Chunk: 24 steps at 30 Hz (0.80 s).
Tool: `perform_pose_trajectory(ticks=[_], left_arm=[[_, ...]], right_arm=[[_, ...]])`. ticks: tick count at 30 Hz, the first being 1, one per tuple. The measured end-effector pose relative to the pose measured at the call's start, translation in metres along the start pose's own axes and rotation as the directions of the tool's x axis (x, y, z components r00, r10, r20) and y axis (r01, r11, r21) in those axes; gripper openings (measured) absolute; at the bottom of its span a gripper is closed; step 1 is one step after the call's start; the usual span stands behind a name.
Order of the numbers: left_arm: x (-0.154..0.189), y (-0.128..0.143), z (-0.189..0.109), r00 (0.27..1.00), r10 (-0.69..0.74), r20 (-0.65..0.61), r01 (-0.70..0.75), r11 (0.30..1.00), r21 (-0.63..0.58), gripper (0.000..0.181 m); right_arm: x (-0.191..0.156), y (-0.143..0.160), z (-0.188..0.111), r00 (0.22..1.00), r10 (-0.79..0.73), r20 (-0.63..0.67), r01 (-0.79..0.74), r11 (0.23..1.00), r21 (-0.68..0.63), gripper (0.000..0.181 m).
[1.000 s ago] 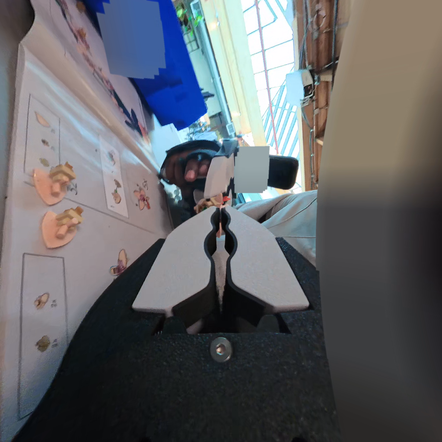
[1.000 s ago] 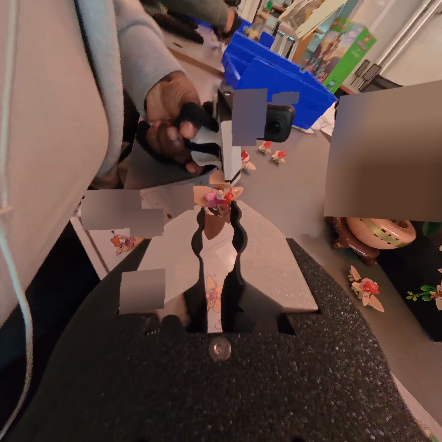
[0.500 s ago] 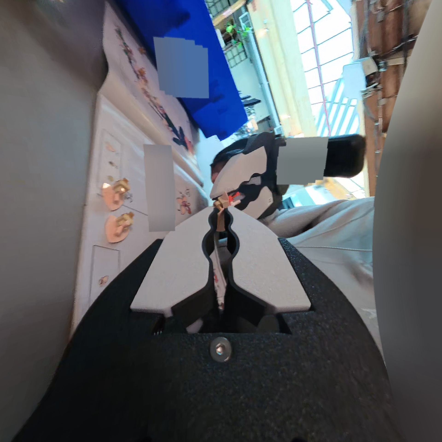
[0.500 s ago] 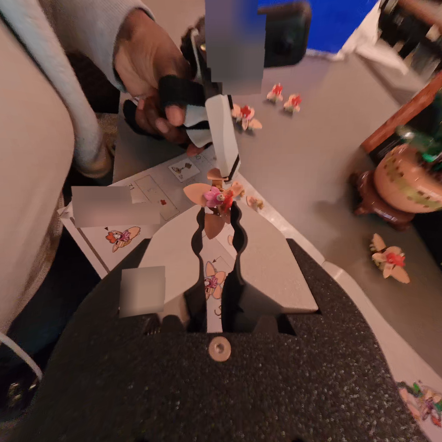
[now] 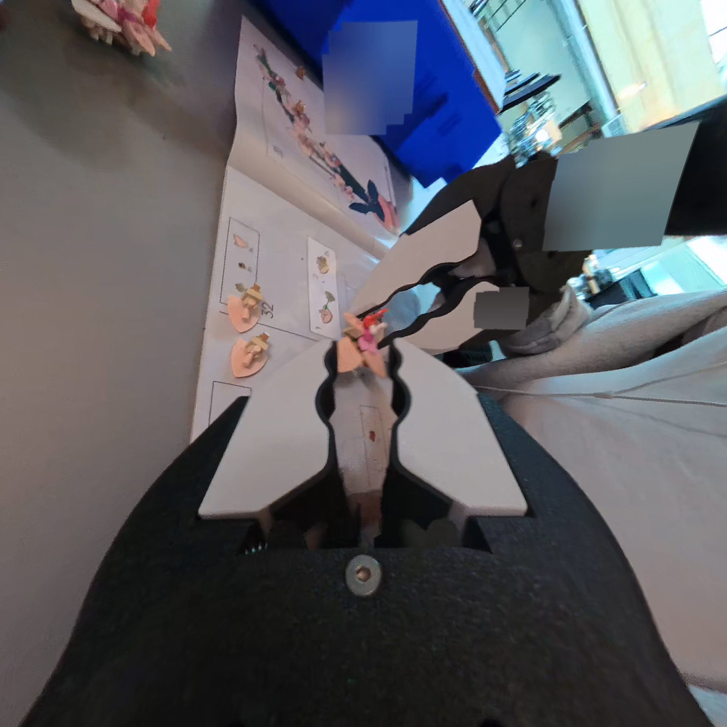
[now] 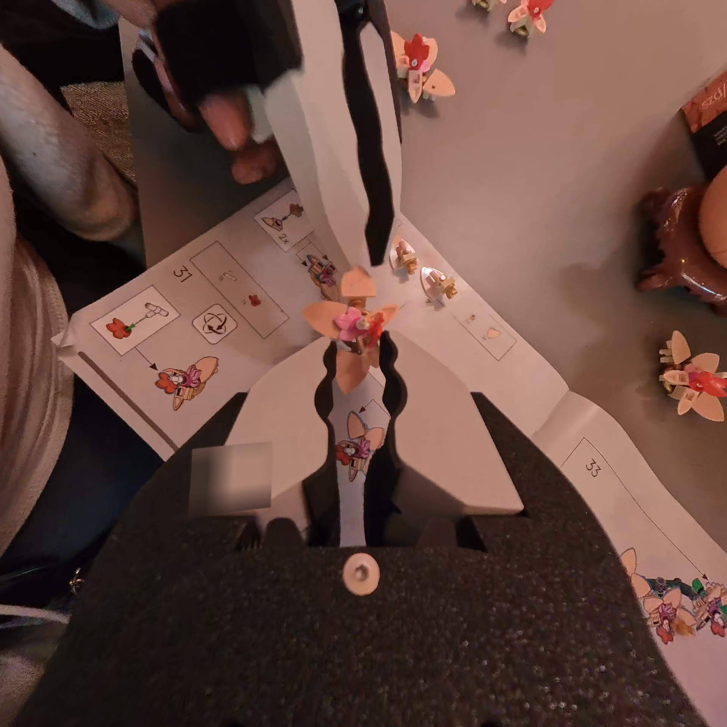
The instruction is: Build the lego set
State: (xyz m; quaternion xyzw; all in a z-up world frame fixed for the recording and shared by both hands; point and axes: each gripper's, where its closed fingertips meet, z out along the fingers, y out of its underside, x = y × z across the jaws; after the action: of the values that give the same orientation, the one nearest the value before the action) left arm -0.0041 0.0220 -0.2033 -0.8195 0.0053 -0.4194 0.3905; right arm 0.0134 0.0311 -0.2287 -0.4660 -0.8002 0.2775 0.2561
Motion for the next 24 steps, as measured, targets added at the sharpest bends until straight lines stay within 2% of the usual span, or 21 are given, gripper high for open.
perform_pose_trajectory(ticks=[3,7,10,13,16,20,22,24], left_arm=[[0.010,-0.015,-0.016,0.997,0.023,-0.071,-0.018,0.997,0.076,0.029],[0.008,-0.023,-0.041,0.988,0.155,-0.001,-0.154,0.983,0.097,0.029],[0.003,-0.025,-0.059,0.959,0.269,0.088,-0.277,0.955,0.101,0.029],[-0.009,-0.032,-0.081,0.912,0.340,0.229,-0.377,0.915,0.142,0.029],[-0.025,-0.045,-0.112,0.855,0.345,0.387,-0.451,0.863,0.228,0.028],[-0.034,-0.050,-0.144,0.813,0.308,0.494,-0.505,0.795,0.336,0.028],[-0.039,-0.047,-0.151,0.787,0.308,0.534,-0.530,0.780,0.333,0.028],[-0.046,-0.042,-0.151,0.761,0.330,0.559,-0.547,0.790,0.278,0.028]], right_arm=[[0.004,-0.003,-0.003,0.999,0.032,0.008,-0.032,0.999,0.013,0.021],[0.017,-0.005,-0.005,0.999,0.038,-0.022,-0.038,0.999,-0.006,0.021],[0.025,-0.009,-0.002,0.998,0.054,-0.035,-0.054,0.998,-0.013,0.021],[0.040,-0.024,0.007,0.996,0.053,-0.069,-0.054,0.998,-0.011,0.022],[0.060,-0.047,0.026,0.993,0.090,-0.077,-0.089,0.996,0.016,0.022],[0.085,-0.067,0.060,0.987,0.153,-0.049,-0.154,0.988,-0.022,0.022],[0.088,-0.066,0.073,0.982,0.187,-0.021,-0.188,0.979,-0.080,0.022],[0.092,-0.064,0.080,0.977,0.212,-0.027,-0.214,0.971,-0.106,0.022]])
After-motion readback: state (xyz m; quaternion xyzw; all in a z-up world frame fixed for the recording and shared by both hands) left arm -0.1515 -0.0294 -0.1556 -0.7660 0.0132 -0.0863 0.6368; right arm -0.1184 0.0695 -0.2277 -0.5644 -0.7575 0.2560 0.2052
